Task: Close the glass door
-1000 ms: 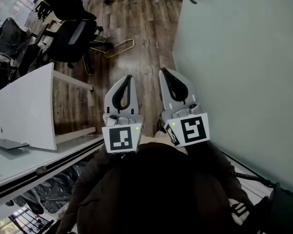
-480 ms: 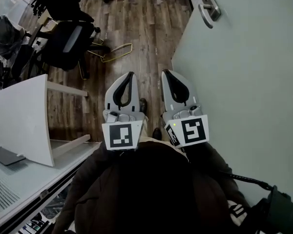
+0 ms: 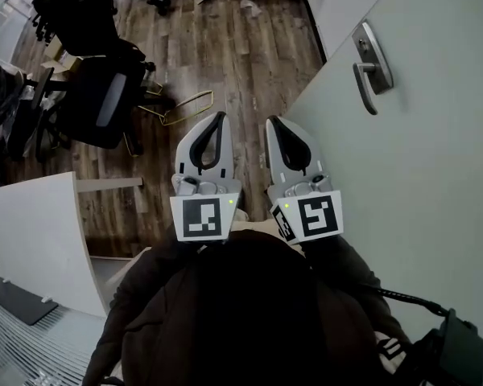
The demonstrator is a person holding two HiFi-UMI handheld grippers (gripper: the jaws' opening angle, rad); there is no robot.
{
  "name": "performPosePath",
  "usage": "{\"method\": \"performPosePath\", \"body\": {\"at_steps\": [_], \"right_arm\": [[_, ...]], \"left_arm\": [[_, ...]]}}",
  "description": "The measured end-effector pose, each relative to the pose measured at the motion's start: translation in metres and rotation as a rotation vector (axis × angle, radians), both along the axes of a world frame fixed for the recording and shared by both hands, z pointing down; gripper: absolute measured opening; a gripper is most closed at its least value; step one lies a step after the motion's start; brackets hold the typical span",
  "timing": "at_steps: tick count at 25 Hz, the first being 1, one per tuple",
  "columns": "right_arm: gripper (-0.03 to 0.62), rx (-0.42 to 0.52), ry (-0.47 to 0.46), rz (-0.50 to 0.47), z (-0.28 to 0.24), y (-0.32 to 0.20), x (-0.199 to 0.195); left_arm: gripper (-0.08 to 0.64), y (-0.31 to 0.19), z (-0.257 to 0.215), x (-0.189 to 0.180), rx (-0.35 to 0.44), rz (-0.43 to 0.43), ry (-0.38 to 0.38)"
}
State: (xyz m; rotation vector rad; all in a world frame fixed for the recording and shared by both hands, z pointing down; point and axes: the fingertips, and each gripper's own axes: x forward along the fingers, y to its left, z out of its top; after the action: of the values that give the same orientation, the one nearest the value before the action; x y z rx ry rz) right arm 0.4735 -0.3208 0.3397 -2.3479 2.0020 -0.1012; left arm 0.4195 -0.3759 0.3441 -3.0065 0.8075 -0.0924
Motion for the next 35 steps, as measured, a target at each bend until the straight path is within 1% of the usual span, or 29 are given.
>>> {"method": "performPosePath", "body": {"at_steps": [4,7,11,13,16,19,22,27,29,31,33,35], "right_arm": [[0.002,0.002,0.02,0.034,-0.014,-0.025,0.006],[0.002,0.014,0.04,0.056,-0.022,-0.036,0.016],[0.002,0.034,0.06,0.093,-0.03,-0.039,0.033],[0.002,0.051,0.072,0.108,-0.039,-0.04,0.052],[0.002,0.072,0.1,0.128,-0.059,-0.041,0.094],[0.002,0.065,0.18,0.171,-0.076,-0.03,0.12],[0.018,0.036,0.271,0.223,-0.079,-0.009,0.129],[0.038,-0.028,0.281,0.293,-0.068,0.029,0.168],[0.048,-0.067,0.285,0.308,-0.055,0.039,0.178],[0.062,-0.126,0.26,0.304,-0.033,0.044,0.179],[0.067,-0.185,0.211,0.288,-0.007,0.044,0.181],[0.069,-0.215,0.172,0.288,0.014,0.041,0.186]], "left_arm": [[-0.003,-0.026,-0.007,0.008,-0.013,0.038,0.017],[-0.003,-0.038,-0.01,0.024,-0.016,0.069,0.029],[-0.003,-0.042,-0.016,0.046,-0.002,0.118,0.042],[-0.003,-0.044,-0.023,0.066,0.013,0.134,0.047],[-0.003,-0.047,-0.033,0.109,0.031,0.157,0.058],[-0.003,-0.042,-0.036,0.139,0.036,0.193,0.073],[-0.003,-0.027,-0.03,0.153,0.034,0.243,0.087],[-0.003,-0.001,-0.025,0.199,-0.002,0.326,0.083],[-0.003,0.009,-0.024,0.208,-0.005,0.352,0.076],[-0.003,0.016,-0.022,0.209,-0.007,0.371,0.065],[-0.003,0.02,-0.019,0.209,-0.009,0.381,0.054],[-0.003,0.022,-0.018,0.211,-0.006,0.383,0.046]]}}
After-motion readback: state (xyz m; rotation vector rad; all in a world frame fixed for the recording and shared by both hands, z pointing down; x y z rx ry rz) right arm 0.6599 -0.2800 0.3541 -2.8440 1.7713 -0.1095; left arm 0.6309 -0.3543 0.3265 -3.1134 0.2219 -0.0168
